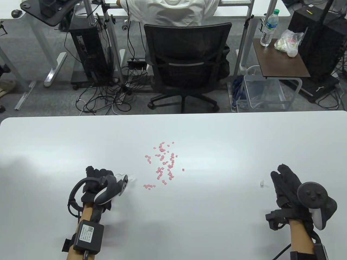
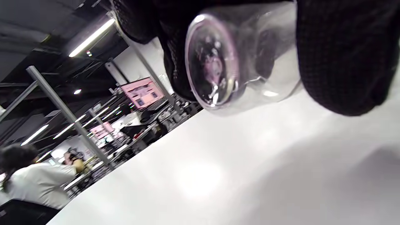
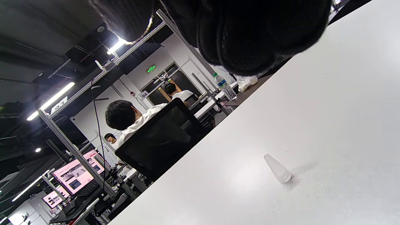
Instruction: Squeeze empty conical bottle to blow paper scraps with air puff
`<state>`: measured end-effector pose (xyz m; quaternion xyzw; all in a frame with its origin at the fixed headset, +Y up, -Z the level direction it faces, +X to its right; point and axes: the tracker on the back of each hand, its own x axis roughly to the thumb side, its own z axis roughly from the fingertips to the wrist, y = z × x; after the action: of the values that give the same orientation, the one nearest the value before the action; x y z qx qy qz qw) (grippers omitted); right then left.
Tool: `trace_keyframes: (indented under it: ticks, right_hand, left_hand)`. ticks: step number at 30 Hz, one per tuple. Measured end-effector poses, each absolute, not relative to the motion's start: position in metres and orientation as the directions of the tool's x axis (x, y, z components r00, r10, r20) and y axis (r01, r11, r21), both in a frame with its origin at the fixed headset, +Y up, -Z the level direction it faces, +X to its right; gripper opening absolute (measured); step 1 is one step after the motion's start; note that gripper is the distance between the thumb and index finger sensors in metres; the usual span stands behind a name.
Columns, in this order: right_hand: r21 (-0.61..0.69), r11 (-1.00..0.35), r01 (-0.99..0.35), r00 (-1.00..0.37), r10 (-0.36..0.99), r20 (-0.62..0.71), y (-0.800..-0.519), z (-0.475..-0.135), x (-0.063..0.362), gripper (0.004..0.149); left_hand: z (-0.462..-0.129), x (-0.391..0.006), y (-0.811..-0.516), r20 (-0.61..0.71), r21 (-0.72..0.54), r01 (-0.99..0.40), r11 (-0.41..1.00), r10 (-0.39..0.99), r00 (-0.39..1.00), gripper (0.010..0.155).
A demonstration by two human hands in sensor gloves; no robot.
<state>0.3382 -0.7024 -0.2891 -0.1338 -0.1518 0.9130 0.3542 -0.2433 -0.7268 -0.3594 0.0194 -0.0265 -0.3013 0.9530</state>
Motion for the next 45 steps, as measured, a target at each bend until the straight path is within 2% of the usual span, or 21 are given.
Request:
trace_keyframes:
  ticks: [3,6,9,11,12,13,15,18,22,25,27,30,34,38,45]
  right_hand:
    - [-0.369,-0.706,-0.605,-0.716,0.685,-0.136,-0.703,-0.289,0.338,0.062]
    - [-0.370,-0.708,-0.601,-0.720,0.681,-0.134,-0.703,-0.289,0.338,0.062]
    - [-0.373,-0.703,-0.606,-0.715,0.687,-0.133,-0.702,-0.289,0.338,0.062]
    - [-0.375,-0.699,-0.609,-0.710,0.691,-0.133,-0.703,-0.289,0.339,0.062]
    - [-0.375,-0.698,-0.611,-0.709,0.692,-0.133,-0.703,-0.289,0.339,0.062]
    - [-0.375,-0.697,-0.611,-0.709,0.693,-0.134,-0.703,-0.289,0.339,0.062]
    - [-0.376,-0.696,-0.612,-0.707,0.694,-0.133,-0.703,-0.289,0.339,0.062]
    - [-0.378,-0.694,-0.613,-0.706,0.696,-0.131,-0.702,-0.288,0.339,0.062]
    - [-0.377,-0.693,-0.614,-0.706,0.696,-0.131,-0.703,-0.288,0.339,0.062]
    - [-0.377,-0.693,-0.614,-0.705,0.697,-0.131,-0.703,-0.288,0.340,0.062]
    - [-0.375,-0.694,-0.614,-0.706,0.696,-0.132,-0.703,-0.288,0.339,0.062]
    - [-0.374,-0.698,-0.611,-0.709,0.692,-0.133,-0.703,-0.288,0.339,0.062]
    - [-0.374,-0.701,-0.607,-0.713,0.688,-0.134,-0.703,-0.288,0.339,0.062]
    - [-0.377,-0.696,-0.612,-0.707,0.694,-0.135,-0.703,-0.288,0.340,0.062]
    - [-0.371,-0.700,-0.610,-0.709,0.691,-0.138,-0.703,-0.288,0.339,0.062]
  left_hand:
    - [-0.358,-0.232,-0.726,0.045,0.089,0.595,0.799,-0.600,0.799,0.073]
    - [-0.359,-0.219,-0.724,0.089,0.100,0.583,0.807,-0.590,0.802,0.063]
    - [-0.359,-0.214,-0.722,0.092,0.128,0.596,0.793,-0.608,0.789,0.070]
    - [-0.360,-0.213,-0.723,0.100,0.075,0.577,0.813,-0.582,0.807,0.072]
    - [-0.360,-0.212,-0.723,0.096,0.116,0.578,0.808,-0.588,0.803,0.067]
    - [-0.361,-0.211,-0.723,0.112,0.098,0.590,0.802,-0.598,0.794,0.063]
    - [-0.360,-0.213,-0.723,0.077,0.153,0.602,0.784,-0.617,0.783,0.063]
    - [-0.365,-0.217,-0.723,0.066,0.046,0.564,0.825,-0.565,0.822,0.071]
    - [-0.364,-0.221,-0.720,0.071,0.082,0.562,0.823,-0.567,0.821,0.063]
    - [-0.365,-0.224,-0.722,0.061,0.034,0.553,0.833,-0.554,0.830,0.070]
    - [-0.364,-0.224,-0.721,0.055,0.071,0.515,0.854,-0.519,0.853,0.074]
    - [-0.364,-0.221,-0.720,0.048,0.071,0.531,0.844,-0.535,0.844,0.074]
    - [-0.364,-0.215,-0.719,0.047,0.130,0.523,0.842,-0.532,0.845,0.062]
    - [-0.367,-0.216,-0.722,0.060,0.022,0.528,0.849,-0.528,0.847,0.070]
    - [-0.370,-0.221,-0.720,-0.025,0.033,0.546,0.837,-0.546,0.838,0.073]
